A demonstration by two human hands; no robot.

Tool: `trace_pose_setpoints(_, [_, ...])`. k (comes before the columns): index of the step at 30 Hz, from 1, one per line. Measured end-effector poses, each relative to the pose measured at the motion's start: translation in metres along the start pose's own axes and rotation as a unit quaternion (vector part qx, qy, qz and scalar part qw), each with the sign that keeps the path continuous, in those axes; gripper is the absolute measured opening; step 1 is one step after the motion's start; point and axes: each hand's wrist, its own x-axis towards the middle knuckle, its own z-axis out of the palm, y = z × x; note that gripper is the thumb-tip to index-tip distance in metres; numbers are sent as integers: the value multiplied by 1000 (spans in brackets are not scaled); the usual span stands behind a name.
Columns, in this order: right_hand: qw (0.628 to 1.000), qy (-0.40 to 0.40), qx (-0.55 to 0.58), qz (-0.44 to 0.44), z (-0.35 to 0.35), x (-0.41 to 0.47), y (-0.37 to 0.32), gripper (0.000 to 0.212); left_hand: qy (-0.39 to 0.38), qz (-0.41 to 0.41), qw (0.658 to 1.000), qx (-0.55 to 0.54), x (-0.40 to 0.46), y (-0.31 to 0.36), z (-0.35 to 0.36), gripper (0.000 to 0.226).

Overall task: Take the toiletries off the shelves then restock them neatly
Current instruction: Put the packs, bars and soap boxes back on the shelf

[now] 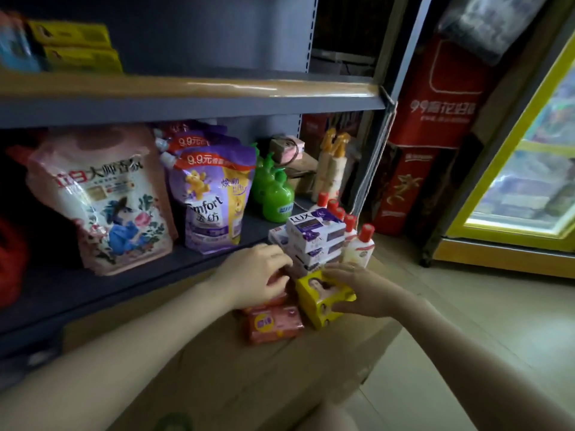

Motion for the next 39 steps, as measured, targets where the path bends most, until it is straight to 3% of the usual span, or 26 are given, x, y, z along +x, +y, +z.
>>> trace_pose_setpoints(3, [996, 1, -90, -1, 2, 3, 4, 82, -78, -77, 994, 19, 3, 18, 26, 48])
trace_pose_setpoints(6, [996, -10, -89, -14, 1, 3, 8, 83, -132, -144, 981, 15, 6, 30, 40, 66])
trace_pose_setpoints(9, [1000, -10, -25, 3, -1, -3, 13, 79, -171, -158, 972, 43, 10, 35, 48, 73])
trace_pose_setpoints(12, [995, 59, 76, 31, -5, -13, 26, 78, -177, -152, 971, 51, 16, 44, 60, 72])
trace_pose_setpoints(16, [959, 166, 226, 50, -15, -27, 41, 69, -186, -148, 969, 68, 30, 56, 79, 80])
trace_pose_setpoints(21, [938, 187, 290, 38, -25, -36, 36, 64, -189, -182, 965, 27, 36, 63, 89, 83])
trace_pose_setpoints(26, [918, 221, 328, 8, -41, -28, 17, 66, -127, -149, 980, -25, 24, 55, 50, 84])
trace_pose_setpoints(32, [864, 260, 427, -66, -87, -2, -33, 58, 55, -116, 990, -60, -19, 15, -49, 82])
trace_pose_setpoints(35, [855, 263, 436, -98, -109, 26, -65, 54, 162, -113, 980, -14, -35, -13, -99, 74])
trace_pose_setpoints(39, [840, 307, 430, -126, -144, 65, -110, 56, 241, -120, 959, 84, -48, -48, -167, 72])
